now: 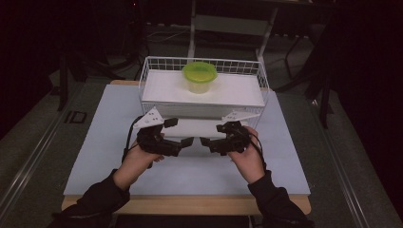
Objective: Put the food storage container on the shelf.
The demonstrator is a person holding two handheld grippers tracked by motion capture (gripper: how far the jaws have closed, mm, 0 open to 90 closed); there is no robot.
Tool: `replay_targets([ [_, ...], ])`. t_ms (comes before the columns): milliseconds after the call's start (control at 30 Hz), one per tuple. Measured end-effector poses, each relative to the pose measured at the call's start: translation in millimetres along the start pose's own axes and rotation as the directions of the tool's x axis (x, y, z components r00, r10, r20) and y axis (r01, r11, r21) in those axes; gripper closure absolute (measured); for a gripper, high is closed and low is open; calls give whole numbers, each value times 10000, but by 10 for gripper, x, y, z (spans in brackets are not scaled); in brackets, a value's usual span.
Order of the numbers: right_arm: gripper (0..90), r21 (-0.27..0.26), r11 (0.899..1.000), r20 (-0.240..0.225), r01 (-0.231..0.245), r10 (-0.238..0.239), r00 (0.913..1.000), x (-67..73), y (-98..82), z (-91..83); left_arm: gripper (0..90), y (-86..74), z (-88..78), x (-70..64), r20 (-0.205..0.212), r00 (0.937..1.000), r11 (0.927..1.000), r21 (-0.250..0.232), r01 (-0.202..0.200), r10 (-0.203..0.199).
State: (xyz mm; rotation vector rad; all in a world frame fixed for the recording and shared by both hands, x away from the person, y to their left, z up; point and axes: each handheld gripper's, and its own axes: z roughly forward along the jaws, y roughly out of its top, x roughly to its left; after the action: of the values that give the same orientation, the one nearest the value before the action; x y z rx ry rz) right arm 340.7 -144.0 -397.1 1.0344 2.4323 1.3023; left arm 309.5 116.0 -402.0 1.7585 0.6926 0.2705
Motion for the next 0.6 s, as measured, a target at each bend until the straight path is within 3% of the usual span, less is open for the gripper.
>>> replay_targets([
  [267,180,-169,9990,107,411,-410,9991,76,-275,15,96,-337,59,-98,250,9994,9974,676,-259,243],
  [600,179,-119,9997,17,232,-232,9997,51,-629,61,96,-633,95,-165,462,9983,9928,1124,-408,358],
])
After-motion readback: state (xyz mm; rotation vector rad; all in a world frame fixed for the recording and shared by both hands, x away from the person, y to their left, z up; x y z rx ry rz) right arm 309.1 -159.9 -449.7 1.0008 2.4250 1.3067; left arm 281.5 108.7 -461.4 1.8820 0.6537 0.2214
